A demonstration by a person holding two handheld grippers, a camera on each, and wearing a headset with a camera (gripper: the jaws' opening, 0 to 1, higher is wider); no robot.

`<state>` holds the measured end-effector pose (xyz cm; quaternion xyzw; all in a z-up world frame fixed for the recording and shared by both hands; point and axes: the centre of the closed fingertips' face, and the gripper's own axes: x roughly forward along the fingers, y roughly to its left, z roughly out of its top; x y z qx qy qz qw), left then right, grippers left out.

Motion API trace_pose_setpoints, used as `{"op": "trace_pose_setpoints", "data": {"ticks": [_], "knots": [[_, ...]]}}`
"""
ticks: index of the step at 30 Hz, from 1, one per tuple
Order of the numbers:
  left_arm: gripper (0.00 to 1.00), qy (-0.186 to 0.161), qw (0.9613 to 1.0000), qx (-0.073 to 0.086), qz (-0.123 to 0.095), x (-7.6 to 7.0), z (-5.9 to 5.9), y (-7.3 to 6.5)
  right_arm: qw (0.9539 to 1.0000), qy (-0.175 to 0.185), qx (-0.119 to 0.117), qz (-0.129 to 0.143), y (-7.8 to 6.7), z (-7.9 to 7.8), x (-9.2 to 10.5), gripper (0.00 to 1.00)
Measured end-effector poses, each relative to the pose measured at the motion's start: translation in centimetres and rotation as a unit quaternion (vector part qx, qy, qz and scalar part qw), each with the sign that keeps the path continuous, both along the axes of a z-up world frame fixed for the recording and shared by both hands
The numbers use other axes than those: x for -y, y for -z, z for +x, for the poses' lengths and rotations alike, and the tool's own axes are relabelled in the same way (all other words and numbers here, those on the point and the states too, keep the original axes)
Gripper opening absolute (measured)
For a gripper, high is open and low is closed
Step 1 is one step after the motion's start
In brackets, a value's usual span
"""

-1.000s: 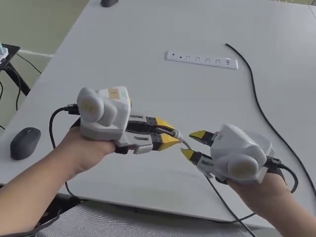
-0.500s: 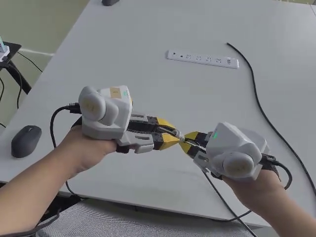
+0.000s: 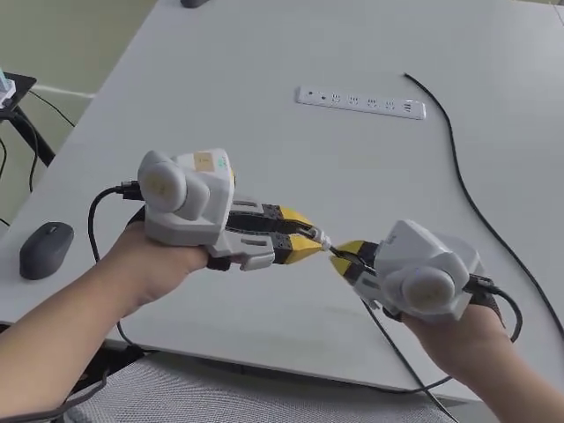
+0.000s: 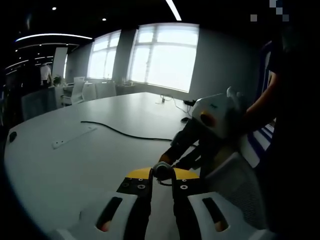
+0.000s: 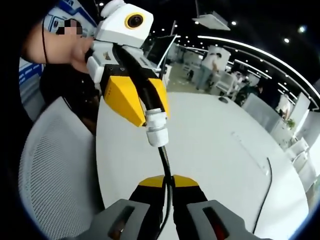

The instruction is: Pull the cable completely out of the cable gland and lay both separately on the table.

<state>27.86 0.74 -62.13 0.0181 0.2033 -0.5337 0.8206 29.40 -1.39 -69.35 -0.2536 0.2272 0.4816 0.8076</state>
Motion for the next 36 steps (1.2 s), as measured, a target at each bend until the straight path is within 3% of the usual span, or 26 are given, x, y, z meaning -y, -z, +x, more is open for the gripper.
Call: {"op": "trace_pose_setpoints", "data": {"ticks": [12,21,27,36], "knots": [[0.15,-0.004,1.0,0.005,-0.004,0.0,0.2,-0.2,0.997,0.056,-0.051,0.013,2.3,0.4,2.6,0.0],[0.15,-0.001,1.0,0.004,-0.002,0.0,0.1,-0.1,0.9949,0.078,-0.064,0.01,3.8,0.5,4.1,0.0],[0.15,-0.003,1.0,0.004,0.003,-0.4,0.2,0.1,0.9927,0.093,-0.072,0.026,3.5,0.9,4.7,0.0],[0.15,-0.003,1.0,0.004,0.007,-0.4,0.0,0.2,0.9914,0.103,-0.076,0.028,3.4,1.4,4.9,0.0]]}}
